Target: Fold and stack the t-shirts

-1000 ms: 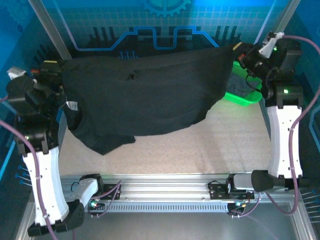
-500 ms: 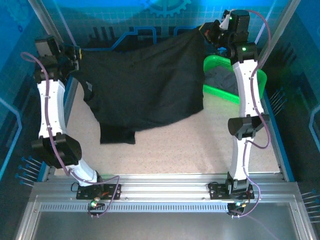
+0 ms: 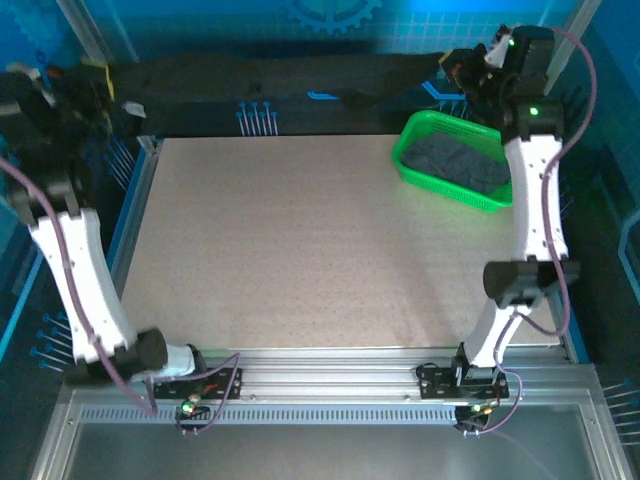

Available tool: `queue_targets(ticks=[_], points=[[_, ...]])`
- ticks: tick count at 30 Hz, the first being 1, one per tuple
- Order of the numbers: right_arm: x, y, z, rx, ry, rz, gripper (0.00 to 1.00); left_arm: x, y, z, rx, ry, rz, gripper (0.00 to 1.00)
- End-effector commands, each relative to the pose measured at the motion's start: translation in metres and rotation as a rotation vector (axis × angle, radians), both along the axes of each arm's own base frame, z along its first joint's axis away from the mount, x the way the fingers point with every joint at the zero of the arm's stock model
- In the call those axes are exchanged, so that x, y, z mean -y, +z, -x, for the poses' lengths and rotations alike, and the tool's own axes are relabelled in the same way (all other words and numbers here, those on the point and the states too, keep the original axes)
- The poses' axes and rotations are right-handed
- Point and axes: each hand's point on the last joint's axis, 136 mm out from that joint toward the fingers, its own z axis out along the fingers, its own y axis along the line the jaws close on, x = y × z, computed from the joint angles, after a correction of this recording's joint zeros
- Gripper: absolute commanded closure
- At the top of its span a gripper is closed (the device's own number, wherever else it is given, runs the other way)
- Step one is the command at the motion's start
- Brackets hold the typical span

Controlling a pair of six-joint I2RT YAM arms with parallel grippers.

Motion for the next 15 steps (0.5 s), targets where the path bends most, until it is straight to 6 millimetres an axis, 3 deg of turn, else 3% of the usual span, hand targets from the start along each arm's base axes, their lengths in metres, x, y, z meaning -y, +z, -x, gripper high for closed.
queue_targets(ticks=[1, 2, 4, 6, 7, 9, 12, 15], points=[[0.003, -0.069, 0.02, -0.133, -0.022, 0.027, 1.0, -0.008, -0.131, 0.017, -0.275, 0.095, 0.15, 1.0], [-0.001, -0.101, 0.029, -0.211, -0.016, 0.03, 1.0, -0.005, -0.159, 0.022, -0.318, 0.086, 0.155, 0.97], [-0.007, -0.18, 0.053, -0.408, -0.008, 0.074, 0.98, 0.008, -0.225, 0.031, -0.448, 0.033, 0.182, 0.81], [-0.015, -0.245, 0.071, -0.547, 0.039, 0.096, 0.75, 0.02, -0.278, 0.039, -0.559, -0.033, 0.176, 0.55], [-0.015, -0.277, 0.082, -0.633, 0.052, 0.114, 0.65, 0.026, -0.303, 0.047, -0.629, -0.062, 0.179, 0.47], [-0.009, -0.323, 0.101, -0.77, 0.061, 0.168, 0.53, 0.036, -0.336, 0.062, -0.722, -0.111, 0.147, 0.38], [-0.002, -0.352, 0.122, -0.868, 0.074, 0.242, 0.46, 0.05, -0.369, 0.095, -0.857, -0.147, 0.124, 0.37], [0.0, -0.356, 0.134, -0.886, 0.087, 0.322, 0.44, 0.063, -0.384, 0.123, -0.916, -0.177, 0.113, 0.38]])
